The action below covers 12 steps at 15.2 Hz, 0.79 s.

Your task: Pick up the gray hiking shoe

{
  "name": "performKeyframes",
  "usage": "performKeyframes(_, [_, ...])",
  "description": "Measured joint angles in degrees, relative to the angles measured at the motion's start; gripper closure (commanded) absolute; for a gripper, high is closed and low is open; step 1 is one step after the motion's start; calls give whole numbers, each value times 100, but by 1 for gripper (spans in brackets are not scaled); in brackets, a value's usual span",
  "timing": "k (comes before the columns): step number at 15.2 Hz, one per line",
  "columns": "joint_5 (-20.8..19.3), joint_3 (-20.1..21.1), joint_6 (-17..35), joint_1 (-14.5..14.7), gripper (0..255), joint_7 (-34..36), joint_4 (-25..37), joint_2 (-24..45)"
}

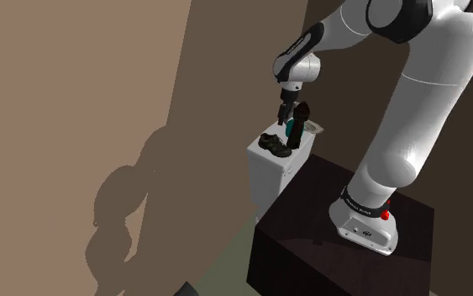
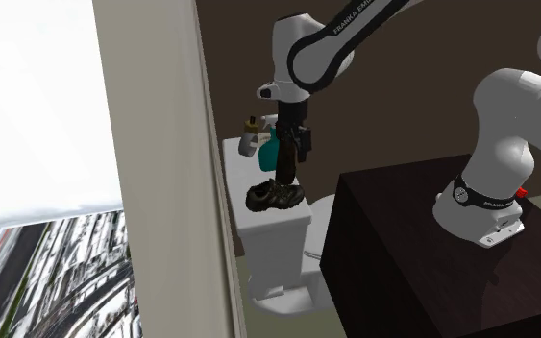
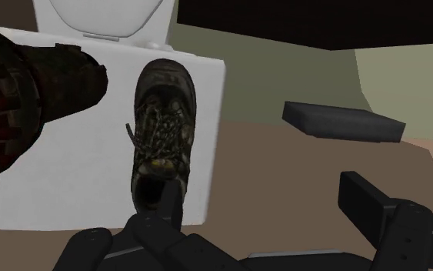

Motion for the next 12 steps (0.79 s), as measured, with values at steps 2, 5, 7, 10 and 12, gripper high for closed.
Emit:
performKeyframes(2, [470, 71, 51, -147, 0, -489, 304, 580])
performKeyframes(5, [1037, 266, 9, -468, 0, -1099, 852, 1391])
performKeyframes(7, [1325, 422, -13, -695, 0, -1421, 1183, 1880])
performKeyframes(10, [1635, 660, -137, -1041, 0, -1769, 1831, 2619])
performKeyframes(12, [1748, 755, -102, -1142, 0, -1878, 1983, 2863])
